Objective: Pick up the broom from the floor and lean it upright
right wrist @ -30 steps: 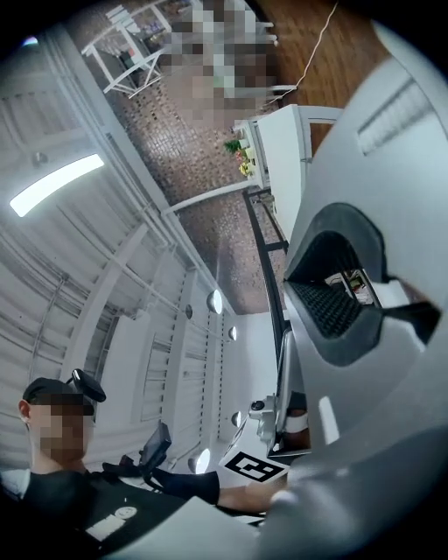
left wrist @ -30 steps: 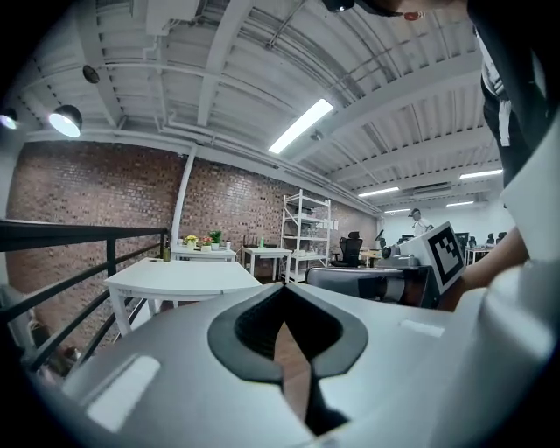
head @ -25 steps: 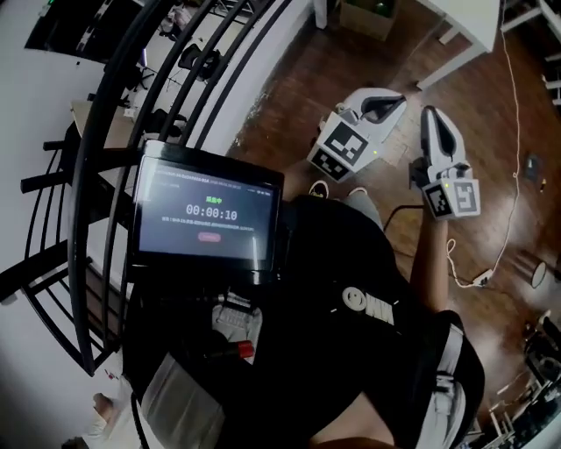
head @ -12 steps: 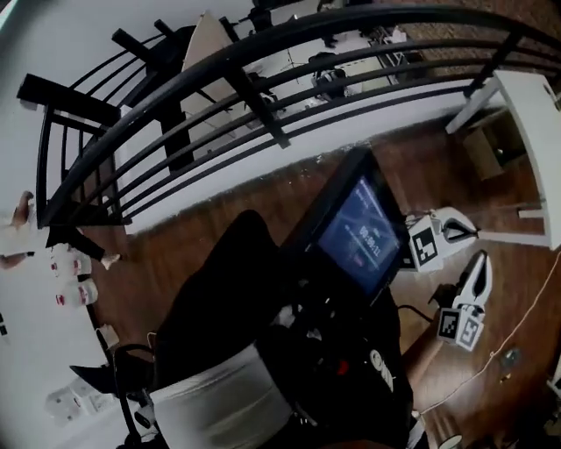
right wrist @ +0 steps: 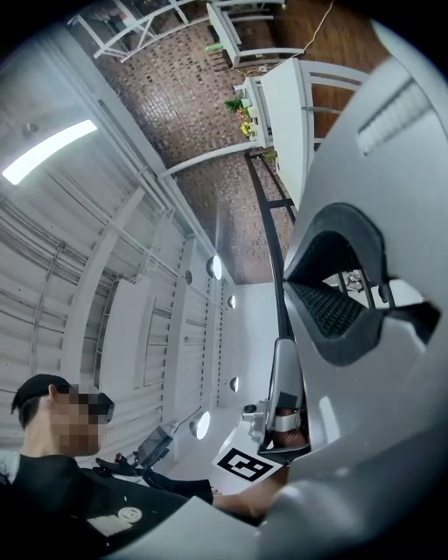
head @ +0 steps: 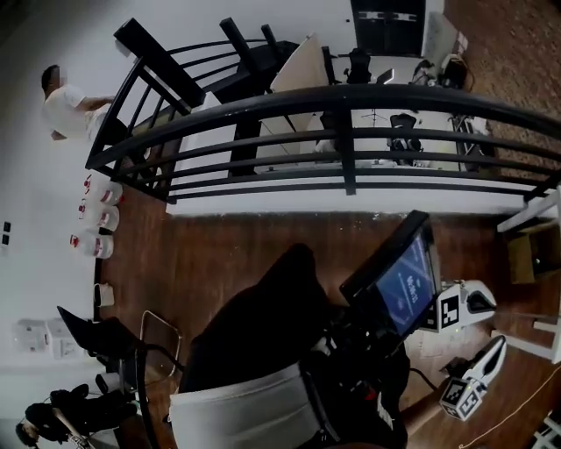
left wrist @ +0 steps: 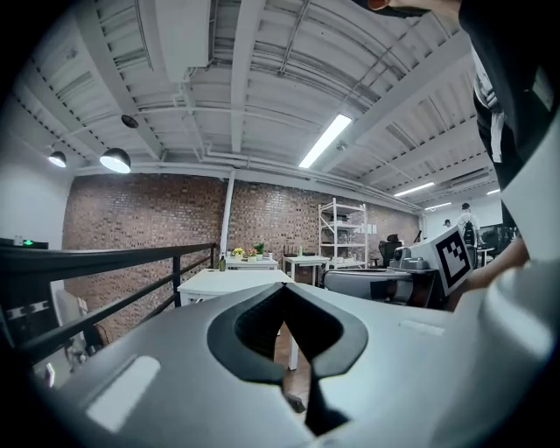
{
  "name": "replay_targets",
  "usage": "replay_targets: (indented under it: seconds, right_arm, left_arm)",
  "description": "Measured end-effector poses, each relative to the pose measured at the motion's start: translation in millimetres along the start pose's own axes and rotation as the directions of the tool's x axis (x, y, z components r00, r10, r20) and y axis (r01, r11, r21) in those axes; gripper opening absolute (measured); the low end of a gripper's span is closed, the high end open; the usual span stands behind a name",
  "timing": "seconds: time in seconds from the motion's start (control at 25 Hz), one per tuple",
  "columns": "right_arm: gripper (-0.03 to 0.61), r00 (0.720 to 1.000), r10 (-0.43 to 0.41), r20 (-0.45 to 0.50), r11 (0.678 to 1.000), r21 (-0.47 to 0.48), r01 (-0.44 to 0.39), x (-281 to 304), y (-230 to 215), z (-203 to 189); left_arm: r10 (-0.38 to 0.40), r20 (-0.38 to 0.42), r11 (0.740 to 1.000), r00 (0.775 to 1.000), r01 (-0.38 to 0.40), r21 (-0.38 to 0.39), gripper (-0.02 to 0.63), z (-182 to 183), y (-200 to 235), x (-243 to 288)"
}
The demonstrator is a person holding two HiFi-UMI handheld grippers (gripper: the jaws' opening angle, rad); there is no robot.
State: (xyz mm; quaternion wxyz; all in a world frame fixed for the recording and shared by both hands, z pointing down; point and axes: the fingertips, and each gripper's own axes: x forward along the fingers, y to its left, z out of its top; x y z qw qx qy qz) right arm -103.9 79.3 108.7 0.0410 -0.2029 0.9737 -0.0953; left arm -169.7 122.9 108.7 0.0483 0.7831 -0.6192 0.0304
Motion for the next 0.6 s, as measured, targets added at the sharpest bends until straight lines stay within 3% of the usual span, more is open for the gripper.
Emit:
replay_targets:
  seconds: [0.08, 0.2, 0.36, 0.44, 0.6]
  right_arm:
    - [0.003, 1.0, 0.012, 0.001, 1.0, 0.004, -0.012, 0.4, 16.5, 0.0]
    - [0.003, 0.999, -0.024, -0.04, 0.997, -0.067, 0.021, 0.3, 27.3, 2.6]
    - [0.003, 1.0, 0.019, -0.023, 1.0, -0.011, -0.019, 15.5, 1.5, 0.9]
    - [0.003, 0.999, 0.042, -0.012, 0.998, -0.036, -0.042, 27.9, -1.2, -9.3]
    - [0.003, 0.968, 0.242, 0.064, 0.97, 0.003, -0.243, 121.5, 69.7, -53.5]
  left_arm:
    - [0.002, -0.005, 1.0, 1.0, -0.002, -0.005, 0.017, -4.1, 0.9, -12.4]
    - [-0.008, -0.01, 1.0, 1.0, 0.008, -0.018, 0.017, -8.7, -0.1, -19.1]
    - [-0.012, -0.009, 0.999, 1.0, 0.012, -0.032, 0.017, -2.2, 9.4, 10.0]
    - [-0.005, 0.003, 1.0, 1.0, 0.005, 0.002, 0.018, -8.0, 21.0, 14.2]
    - [0.17, -0.011, 0.978, 0.985, -0.167, 0.123, 0.017, -31.1, 118.0, -46.6]
